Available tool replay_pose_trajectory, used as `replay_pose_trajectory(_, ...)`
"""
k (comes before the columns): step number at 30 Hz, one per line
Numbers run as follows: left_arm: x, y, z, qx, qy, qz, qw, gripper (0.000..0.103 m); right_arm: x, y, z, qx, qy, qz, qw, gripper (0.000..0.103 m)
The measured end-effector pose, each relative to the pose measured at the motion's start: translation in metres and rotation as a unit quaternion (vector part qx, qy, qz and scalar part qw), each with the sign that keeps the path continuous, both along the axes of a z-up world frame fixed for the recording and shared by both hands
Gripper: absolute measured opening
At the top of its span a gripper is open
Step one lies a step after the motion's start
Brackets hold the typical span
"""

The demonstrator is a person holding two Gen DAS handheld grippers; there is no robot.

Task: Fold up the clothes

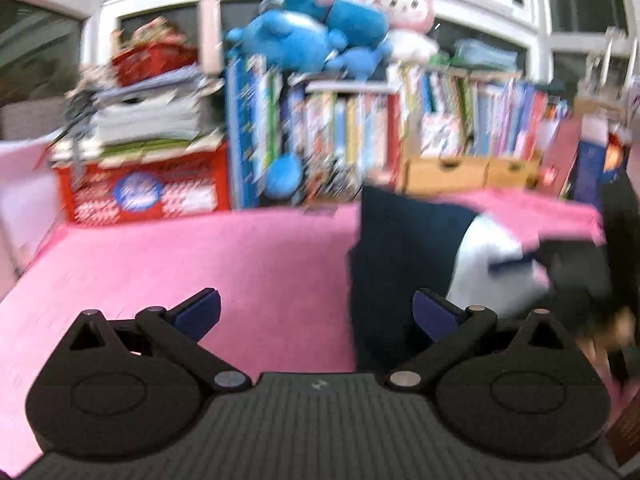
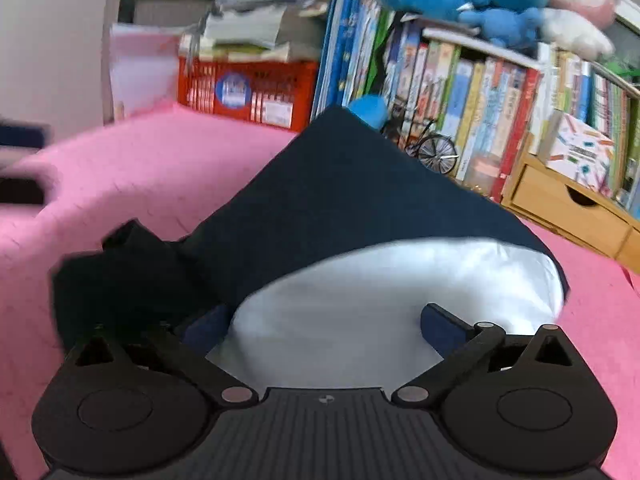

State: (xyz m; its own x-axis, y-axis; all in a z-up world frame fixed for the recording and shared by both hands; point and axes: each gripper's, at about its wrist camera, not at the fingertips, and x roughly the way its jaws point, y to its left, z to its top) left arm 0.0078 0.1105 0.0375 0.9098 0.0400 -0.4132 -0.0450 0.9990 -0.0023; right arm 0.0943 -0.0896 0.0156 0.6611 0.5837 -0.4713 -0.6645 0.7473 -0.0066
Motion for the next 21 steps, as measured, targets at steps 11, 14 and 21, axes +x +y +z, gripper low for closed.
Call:
replay_pose_trajectory(11,0.192,-0.034,-0.055,0.076,0.138,0.055,0.986,0.103,-0.08,-0.079,-0.049,0.035,0.102,-0.08,0.991,0.103)
replay_pose_trajectory(14,0.18,-0.014,-0.05,0.032,0.148,0.087,0.9847,0.102,-0.109,-0.104,-0.046,0.065,0.103,-0.101,0.987,0.103)
replay_pose_trajectory(21,0.07,-0.048,-0.033,0.113,0.13,0.034,0.9845,0.103,-0.132,-0.131,-0.04,0.101,0.078,-0.159,0.979,0.103)
